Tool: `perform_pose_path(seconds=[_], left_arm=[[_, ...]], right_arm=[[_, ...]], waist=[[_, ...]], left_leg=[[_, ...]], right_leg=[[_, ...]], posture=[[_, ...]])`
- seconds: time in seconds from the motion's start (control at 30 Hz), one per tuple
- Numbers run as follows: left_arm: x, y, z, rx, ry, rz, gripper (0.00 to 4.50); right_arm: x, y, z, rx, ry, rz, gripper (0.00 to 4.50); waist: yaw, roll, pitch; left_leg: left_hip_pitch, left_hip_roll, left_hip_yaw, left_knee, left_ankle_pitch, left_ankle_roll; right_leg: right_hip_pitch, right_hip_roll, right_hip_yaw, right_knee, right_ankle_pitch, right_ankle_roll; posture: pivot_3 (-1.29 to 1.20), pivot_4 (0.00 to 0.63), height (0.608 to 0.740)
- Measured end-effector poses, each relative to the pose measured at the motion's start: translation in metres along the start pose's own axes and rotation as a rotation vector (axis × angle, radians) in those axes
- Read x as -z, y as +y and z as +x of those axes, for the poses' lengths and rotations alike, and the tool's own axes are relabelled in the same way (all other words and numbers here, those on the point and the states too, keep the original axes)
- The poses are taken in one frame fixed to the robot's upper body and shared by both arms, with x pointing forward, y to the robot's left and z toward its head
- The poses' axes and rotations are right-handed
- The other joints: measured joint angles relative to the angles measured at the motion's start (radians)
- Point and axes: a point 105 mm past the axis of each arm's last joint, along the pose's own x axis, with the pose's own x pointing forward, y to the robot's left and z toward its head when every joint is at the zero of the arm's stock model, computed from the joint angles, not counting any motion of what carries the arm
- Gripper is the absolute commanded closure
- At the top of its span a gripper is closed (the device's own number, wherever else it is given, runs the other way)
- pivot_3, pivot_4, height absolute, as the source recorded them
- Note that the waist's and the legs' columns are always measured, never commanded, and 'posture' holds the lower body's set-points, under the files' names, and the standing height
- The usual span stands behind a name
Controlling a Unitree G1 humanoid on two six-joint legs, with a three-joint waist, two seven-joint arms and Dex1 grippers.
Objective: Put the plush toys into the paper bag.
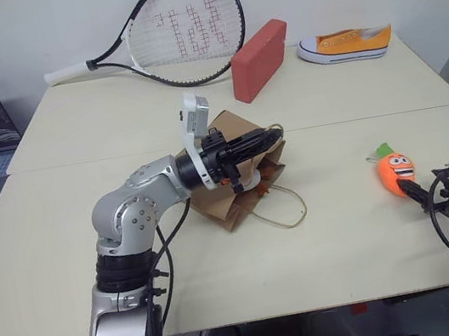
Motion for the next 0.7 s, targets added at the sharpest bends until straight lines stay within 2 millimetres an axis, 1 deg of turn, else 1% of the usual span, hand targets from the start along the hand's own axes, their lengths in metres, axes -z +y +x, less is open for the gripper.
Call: perform_pose_path(seconds=[0.07,0.17,0.2,0.23,0.43,0.5,0.6,0.63,0.7], left_arm=[[0.0,0.0,0.0,-0.001,0.001,0.001,4.5],[0.0,0.0,-0.001,-0.003,0.002,0.002,4.5],[0.0,0.001,-0.001,-0.004,0.003,0.003,4.5],[0.0,0.001,-0.001,-0.004,0.003,0.003,4.5],[-0.001,0.002,-0.004,-0.013,0.013,0.01,4.5],[-0.001,0.003,-0.005,-0.018,0.014,0.012,4.5],[-0.002,0.004,-0.007,-0.022,0.01,0.009,4.5],[-0.003,0.004,-0.007,-0.023,0.009,0.007,4.5],[-0.006,0.005,-0.009,-0.028,0.001,0.006,4.5]], right_arm=[[0.004,0.003,0.003,-0.018,0.014,0.047,0.63],[0.007,0.01,0.006,-0.06,0.036,0.111,1.59],[0.007,0.013,0.007,-0.08,0.045,0.13,2.07],[0.008,0.015,0.008,-0.088,0.049,0.136,2.33],[0.006,0.018,0.008,-0.097,0.046,0.124,4.45],[0.004,0.021,0.008,-0.109,0.053,0.087,4.48],[-0.007,0.032,0.004,-0.166,0.053,0.005,4.48],[-0.01,0.039,0.001,-0.204,0.064,-0.028,4.48],[-0.018,0.062,-0.01,-0.333,0.089,-0.101,4.48]], waist=[[0.001,0.0,0.0],[0.001,0.0,0.0],[0.001,0.0,0.0],[0.001,0.0,0.0],[0.001,0.0,0.0],[0.0,0.0,0.0],[0.0,0.001,0.0],[0.001,0.001,0.0],[0.001,0.001,0.0]], left_leg=[[0.0,0.0,0.0,0.0,0.0,0.0],[0.0,0.0,0.0,0.0,0.0,0.0],[0.0,0.0,0.0,0.0,0.0,0.0],[0.0,0.0,0.0,0.0,0.0,0.0],[0.0,0.0,0.0,0.0,0.0,0.0],[0.0,0.0,0.0,0.0,0.0,0.0],[0.0,0.0,0.0,0.0,0.0,0.0],[0.0,0.0,0.0,0.0,0.0,0.0],[0.0,0.0,0.0,0.0,0.0,0.0]], right_leg=[[0.0,0.0,0.0,0.0,0.0,0.0],[0.0,0.0,0.0,0.0,0.0,0.0],[0.0,0.0,0.0,0.0,0.0,0.0],[0.0,0.0,0.0,0.0,0.0,0.0],[0.0,0.0,0.0,0.0,0.0,0.0],[0.0,0.0,0.0,0.0,0.0,0.0],[0.0,0.0,0.0,0.0,0.0,0.0],[0.0,0.0,0.0,0.0,0.0,0.0],[0.0,0.0,0.0,0.001,0.0,0.0]], posture=[[0.0,0.15,0.74],[0.0,0.15,0.74],[0.0,0.15,0.74],[0.0,0.15,0.74],[0.0,0.15,0.74],[0.0,0.15,0.74],[0.0,0.15,0.74],[0.0,0.15,0.74],[0.0,0.15,0.74]])
